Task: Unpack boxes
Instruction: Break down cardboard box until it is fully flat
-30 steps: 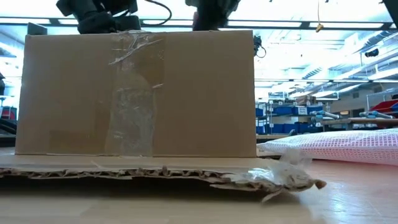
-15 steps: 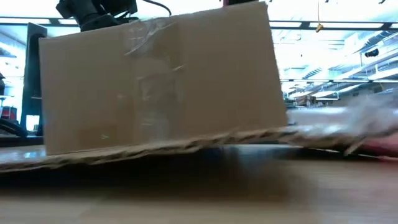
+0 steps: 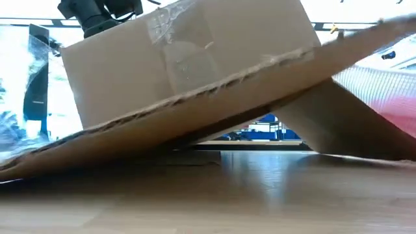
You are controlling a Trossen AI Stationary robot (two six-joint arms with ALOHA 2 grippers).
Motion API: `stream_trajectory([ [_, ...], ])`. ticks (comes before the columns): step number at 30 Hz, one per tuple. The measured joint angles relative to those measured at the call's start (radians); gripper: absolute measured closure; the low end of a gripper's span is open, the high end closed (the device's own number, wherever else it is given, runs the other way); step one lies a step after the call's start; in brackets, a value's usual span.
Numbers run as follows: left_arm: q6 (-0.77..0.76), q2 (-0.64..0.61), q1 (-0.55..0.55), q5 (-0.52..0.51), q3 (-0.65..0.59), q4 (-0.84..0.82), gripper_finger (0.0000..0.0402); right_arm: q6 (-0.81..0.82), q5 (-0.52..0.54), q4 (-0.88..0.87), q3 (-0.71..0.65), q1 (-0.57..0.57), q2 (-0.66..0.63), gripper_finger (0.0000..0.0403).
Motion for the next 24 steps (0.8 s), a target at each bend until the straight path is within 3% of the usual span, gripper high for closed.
stream_trajectory([
  [3,0.002,0.001,0.000,-0.006,0.000,0.001,0.0230,0.036,0.005,-0.020,-0.001,-0.014,-0.038,0.0344],
  [10,-0.013,-0.005,0.002,-0.025,0.020,-0.092,0.0230,0.078,0.015,0.127,0.003,-0.016,-0.116,0.0344],
  [16,-0.012,-0.063,0.002,-0.044,0.195,-0.143,0.0230,0.112,0.109,-0.043,0.001,-0.017,-0.128,0.0344],
  [21,-0.010,-0.086,0.001,-0.042,0.298,-0.150,0.0230,0.121,0.256,-0.247,-0.009,-0.033,-0.084,0.0344],
  [24,-0.032,-0.087,0.001,-0.048,0.339,-0.178,0.0230,0.081,0.281,-0.234,-0.040,-0.051,-0.078,0.0344],
])
